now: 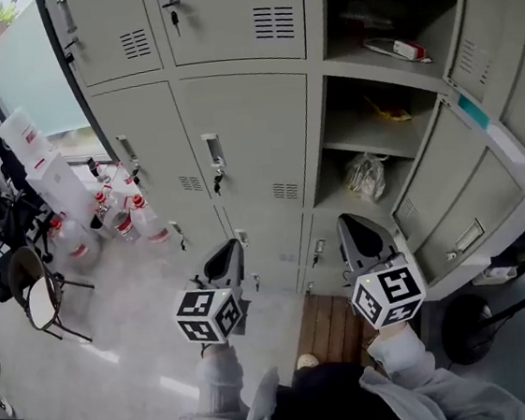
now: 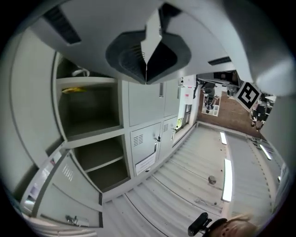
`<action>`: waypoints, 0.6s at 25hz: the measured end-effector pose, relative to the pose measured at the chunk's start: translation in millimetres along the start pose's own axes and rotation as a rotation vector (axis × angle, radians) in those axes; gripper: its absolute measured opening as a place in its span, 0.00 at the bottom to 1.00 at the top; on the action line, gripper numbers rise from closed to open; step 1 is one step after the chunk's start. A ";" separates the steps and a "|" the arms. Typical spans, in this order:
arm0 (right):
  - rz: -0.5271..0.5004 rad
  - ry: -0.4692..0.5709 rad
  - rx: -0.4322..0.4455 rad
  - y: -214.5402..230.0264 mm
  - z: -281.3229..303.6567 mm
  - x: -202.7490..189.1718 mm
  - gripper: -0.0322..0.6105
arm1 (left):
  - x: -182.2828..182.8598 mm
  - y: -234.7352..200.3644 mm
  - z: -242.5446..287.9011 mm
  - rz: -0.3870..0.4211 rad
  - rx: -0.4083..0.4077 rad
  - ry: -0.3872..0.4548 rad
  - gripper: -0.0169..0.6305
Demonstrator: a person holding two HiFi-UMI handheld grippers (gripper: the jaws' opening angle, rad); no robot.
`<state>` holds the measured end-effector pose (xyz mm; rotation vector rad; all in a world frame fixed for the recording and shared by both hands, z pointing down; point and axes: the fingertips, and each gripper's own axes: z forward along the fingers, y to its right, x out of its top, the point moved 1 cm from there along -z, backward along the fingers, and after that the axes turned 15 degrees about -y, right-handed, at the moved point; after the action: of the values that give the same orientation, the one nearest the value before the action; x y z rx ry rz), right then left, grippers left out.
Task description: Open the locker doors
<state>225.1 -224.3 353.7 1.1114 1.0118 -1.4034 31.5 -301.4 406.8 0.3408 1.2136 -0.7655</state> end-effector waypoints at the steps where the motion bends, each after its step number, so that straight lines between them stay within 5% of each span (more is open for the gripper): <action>1: -0.005 -0.006 0.031 -6.4 12.3 -0.5 0.05 | -0.2 -10.1 -3.1 -0.012 0.029 0.006 0.04; 9: -0.045 -0.052 0.275 -63.1 93.2 -7.1 0.05 | -18.5 -73.0 -36.7 -0.107 0.248 0.041 0.04; 15: -0.052 -0.101 0.380 -97.5 123.7 -19.7 0.05 | -37.8 -98.5 -62.0 -0.183 0.353 0.047 0.04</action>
<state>115.9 -329.3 401.2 1.2772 0.7226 -1.7234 -85.8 -319.8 436.2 0.5449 1.1625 -1.1403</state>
